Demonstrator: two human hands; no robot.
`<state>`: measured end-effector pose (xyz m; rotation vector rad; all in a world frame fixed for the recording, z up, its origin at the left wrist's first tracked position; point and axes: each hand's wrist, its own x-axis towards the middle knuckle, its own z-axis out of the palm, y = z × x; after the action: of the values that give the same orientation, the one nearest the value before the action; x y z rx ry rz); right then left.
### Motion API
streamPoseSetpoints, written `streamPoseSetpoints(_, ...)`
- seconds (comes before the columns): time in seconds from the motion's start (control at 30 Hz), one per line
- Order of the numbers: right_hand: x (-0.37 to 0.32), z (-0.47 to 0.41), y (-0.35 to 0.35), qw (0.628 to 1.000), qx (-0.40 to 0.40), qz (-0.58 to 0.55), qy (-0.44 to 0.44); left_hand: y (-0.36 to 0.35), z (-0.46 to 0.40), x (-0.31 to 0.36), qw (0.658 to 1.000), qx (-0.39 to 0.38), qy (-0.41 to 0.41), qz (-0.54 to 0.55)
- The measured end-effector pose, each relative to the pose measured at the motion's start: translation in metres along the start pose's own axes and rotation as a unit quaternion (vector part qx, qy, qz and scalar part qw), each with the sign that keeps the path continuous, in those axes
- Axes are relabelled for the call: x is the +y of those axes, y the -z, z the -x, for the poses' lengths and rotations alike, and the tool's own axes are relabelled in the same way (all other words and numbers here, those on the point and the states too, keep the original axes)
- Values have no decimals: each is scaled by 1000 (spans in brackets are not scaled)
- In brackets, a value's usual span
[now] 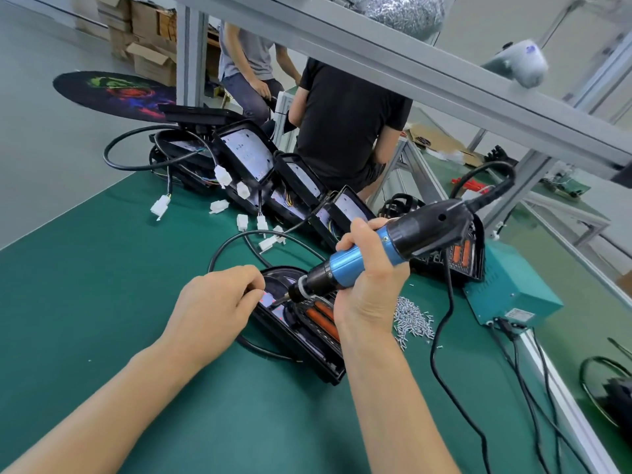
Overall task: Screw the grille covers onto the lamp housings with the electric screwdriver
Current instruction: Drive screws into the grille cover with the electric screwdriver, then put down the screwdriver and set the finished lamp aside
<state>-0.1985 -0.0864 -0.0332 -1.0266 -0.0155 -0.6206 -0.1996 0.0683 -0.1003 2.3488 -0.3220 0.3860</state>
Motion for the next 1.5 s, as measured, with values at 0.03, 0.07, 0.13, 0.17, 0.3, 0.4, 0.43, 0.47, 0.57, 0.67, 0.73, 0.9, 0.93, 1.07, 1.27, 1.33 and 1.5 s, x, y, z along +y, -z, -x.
streamPoseSetpoints(0.03, -1, 0, 1, 1000, 8, -6, -2, -1, 0, 0, 1000, -2, 4, 5)
streamPoseSetpoints(0.07, -2, 1, 2, 1000, 17, -13, -5, -2, 0, 0, 1000, -4, 12, 12)
streamPoseSetpoints(0.13, -8, 0, 5, 999, 38, -36, -11, -2, -1, 0, 998, -3, 40, 42)
streamPoseSetpoints(0.17, -12, -1, 8, 998, 48, -45, -9, -3, -2, -1, 996, 8, 59, 60)
streamPoseSetpoints(0.3, -44, -7, 30, 996, 68, -44, 39, -5, -4, -14, 992, 56, 108, -42)
streamPoseSetpoints(0.4, -72, -8, 57, 993, 91, -26, 68, -11, -6, -24, 984, -4, 87, -157)
streamPoseSetpoints(0.43, -82, -8, 68, 992, 102, 5, 80, -14, -6, -25, 981, -25, 69, -177)
streamPoseSetpoints(0.47, -92, -9, 79, 988, 114, 46, 89, -18, -6, -27, 979, -45, 50, -192)
streamPoseSetpoints(0.57, -114, -17, 117, 969, 154, 179, 66, -31, -15, -31, 978, -65, 33, -194)
streamPoseSetpoints(0.67, -127, -26, 161, 932, 188, 308, 13, -42, -25, -33, 987, -76, 12, -141)
streamPoseSetpoints(0.73, -132, -29, 191, 894, 194, 404, -15, -49, -29, -32, 993, -85, 22, -78)
streamPoseSetpoints(0.9, -128, -33, 236, 757, 169, 623, -102, -71, -32, -13, 995, -74, 25, -60)
streamPoseSetpoints(0.93, -124, -34, 240, 722, 156, 663, -124, -74, -33, -7, 995, -66, 25, -77)
streamPoseSetpoints(1.07, -105, -42, 254, 577, 113, 790, -172, -80, -33, 13, 991, -59, 14, -115)
streamPoseSetpoints(1.27, -79, -53, 270, 446, 45, 874, -190, -78, -29, 21, 986, -57, -9, -156)
streamPoseSetpoints(1.33, -75, -56, 270, 430, 48, 878, -203, -80, -28, 19, 987, -50, -16, -150)
streamPoseSetpoints(1.5, -82, -56, 240, 368, 48, 915, -156, -82, -28, 10, 988, -43, -22, -148)
